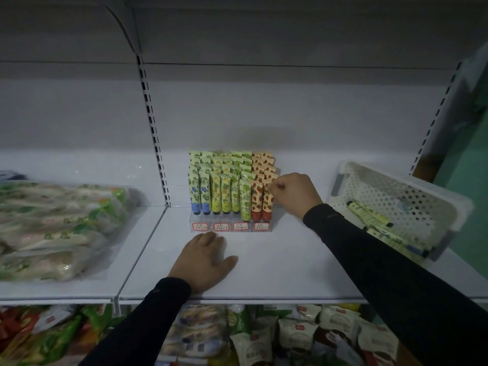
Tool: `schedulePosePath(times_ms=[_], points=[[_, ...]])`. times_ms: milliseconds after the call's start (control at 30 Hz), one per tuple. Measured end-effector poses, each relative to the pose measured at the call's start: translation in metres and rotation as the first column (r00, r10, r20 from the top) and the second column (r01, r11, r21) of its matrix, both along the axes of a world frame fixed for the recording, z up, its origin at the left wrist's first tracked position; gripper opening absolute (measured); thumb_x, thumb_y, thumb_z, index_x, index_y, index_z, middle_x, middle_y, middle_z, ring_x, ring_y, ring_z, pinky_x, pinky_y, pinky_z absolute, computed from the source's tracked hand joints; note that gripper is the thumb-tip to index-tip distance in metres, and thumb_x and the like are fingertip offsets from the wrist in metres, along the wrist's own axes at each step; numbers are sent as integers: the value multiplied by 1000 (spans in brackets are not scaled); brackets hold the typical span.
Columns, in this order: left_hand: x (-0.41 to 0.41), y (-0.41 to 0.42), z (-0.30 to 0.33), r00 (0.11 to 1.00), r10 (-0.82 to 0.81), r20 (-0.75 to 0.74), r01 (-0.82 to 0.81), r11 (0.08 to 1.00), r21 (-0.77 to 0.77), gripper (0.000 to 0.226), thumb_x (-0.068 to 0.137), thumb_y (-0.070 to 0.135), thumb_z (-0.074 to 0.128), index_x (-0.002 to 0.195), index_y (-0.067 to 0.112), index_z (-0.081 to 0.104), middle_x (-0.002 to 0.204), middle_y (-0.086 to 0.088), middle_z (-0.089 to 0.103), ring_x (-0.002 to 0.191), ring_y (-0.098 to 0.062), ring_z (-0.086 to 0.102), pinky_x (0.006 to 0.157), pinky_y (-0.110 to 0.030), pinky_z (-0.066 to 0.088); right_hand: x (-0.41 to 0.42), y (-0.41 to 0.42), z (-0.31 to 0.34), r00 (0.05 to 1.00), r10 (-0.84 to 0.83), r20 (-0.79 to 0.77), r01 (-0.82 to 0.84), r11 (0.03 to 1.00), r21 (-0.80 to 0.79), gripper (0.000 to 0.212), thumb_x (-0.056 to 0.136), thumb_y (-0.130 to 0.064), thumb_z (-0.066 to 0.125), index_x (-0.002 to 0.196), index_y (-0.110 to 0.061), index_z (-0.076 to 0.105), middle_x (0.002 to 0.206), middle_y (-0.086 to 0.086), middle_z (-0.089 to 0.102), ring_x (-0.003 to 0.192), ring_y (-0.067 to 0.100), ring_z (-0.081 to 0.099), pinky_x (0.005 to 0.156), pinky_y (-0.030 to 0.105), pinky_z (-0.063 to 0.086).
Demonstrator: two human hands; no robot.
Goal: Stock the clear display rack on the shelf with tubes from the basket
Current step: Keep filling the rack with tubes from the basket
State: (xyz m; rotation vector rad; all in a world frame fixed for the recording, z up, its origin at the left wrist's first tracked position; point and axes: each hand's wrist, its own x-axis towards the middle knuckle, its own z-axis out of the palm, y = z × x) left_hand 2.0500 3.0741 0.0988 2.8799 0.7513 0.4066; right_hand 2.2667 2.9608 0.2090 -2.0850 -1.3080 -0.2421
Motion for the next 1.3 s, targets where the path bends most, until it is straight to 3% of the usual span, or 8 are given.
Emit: schedulePosePath(times_ms=[167,400,700,1000,1133,1233,1300], points=[[0,1,-2,1000,-4,15,4,1000,1,73,78,75,21,111,20,55,124,1,54,117,-20,45,99,-33,36,1,4,-1,999,4,34,-4,1000,-2,40,95,-20,56,68,8,64,66,23,63,61,31,52,53,28,25],[-1,-1,1,1000,1,15,-1,1000,-12,76,77,74,20,113,19,57,125,-1,54,118,-21,45,100,-33,36,0,4,0,1000,-9,3,9,1000,-12,39,94,-19,56,66,6,62,65,22,61,58,24,47,50,26,28],[-1,-4,5,1000,14,-11,-14,999,-43,73,77,75,21,110,20,56,125,0,54,118,-19,45,100,-34,37,0,2,0,1000,-26,0,26,1000,-16,45,95,-31,54,72,7,65,70,21,65,70,33,60,63,31,43],[-2,-4,6,998,52,-29,-54,996,-69,63,80,75,25,104,24,55,119,4,55,115,-19,46,99,-34,38,-2,-4,3,999,-50,-4,50,998,23,49,96,-41,51,78,0,71,77,14,72,78,28,65,75,36,51],[-3,-6,10,999,52,-7,-52,994,-91,68,80,74,29,111,21,60,122,1,58,118,-20,48,100,-31,39,-9,-21,5,997,-69,-40,71,995,71,42,97,-40,52,84,-7,75,85,3,75,82,18,66,74,28,49],[-5,-15,19,998,48,30,-44,991,-125,73,85,69,39,131,15,57,136,-1,54,128,-20,45,106,-27,32,-7,-44,1,994,-101,-42,104,992,77,36,97,-38,53,91,-10,75,94,-1,75,85,12,65,73,23,44],[-4,-22,26,997,26,74,-16,992,-126,88,78,74,31,139,15,52,142,-1,51,132,-19,43,109,-24,29,-4,-62,-3,992,-122,-38,125,989,78,32,96,-37,54,94,-12,75,96,-2,74,83,8,62,74,21,43]])
